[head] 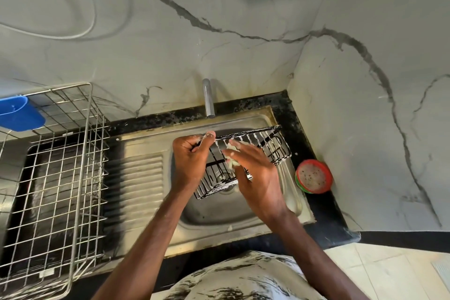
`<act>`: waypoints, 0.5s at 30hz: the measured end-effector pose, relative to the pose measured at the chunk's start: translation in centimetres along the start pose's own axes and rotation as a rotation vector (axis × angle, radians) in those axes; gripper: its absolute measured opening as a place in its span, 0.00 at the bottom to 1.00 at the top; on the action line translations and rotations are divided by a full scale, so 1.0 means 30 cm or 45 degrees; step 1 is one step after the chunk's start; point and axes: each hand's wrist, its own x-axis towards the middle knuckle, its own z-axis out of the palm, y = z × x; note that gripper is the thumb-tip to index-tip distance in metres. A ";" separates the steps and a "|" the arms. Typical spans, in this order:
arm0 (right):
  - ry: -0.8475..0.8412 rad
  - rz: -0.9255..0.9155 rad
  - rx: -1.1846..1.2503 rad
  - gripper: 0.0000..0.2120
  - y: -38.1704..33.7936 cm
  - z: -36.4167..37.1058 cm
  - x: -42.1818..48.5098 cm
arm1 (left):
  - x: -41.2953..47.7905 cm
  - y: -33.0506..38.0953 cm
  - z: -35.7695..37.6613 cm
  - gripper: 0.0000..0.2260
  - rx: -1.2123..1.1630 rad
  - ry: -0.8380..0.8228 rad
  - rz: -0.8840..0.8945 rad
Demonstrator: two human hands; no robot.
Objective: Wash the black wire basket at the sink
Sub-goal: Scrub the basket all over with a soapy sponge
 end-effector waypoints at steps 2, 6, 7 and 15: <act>-0.046 -0.018 0.025 0.16 0.027 -0.014 -0.003 | 0.002 0.000 0.004 0.25 0.011 0.008 0.006; 0.122 0.012 -0.032 0.19 0.114 -0.063 -0.023 | 0.005 0.001 -0.006 0.26 0.000 0.053 -0.023; 0.174 0.048 -0.050 0.19 0.134 -0.074 -0.025 | 0.007 0.007 -0.009 0.26 -0.010 0.063 -0.028; 0.046 -0.236 -0.061 0.22 -0.006 -0.016 -0.062 | -0.003 0.014 0.009 0.25 -0.040 0.092 -0.099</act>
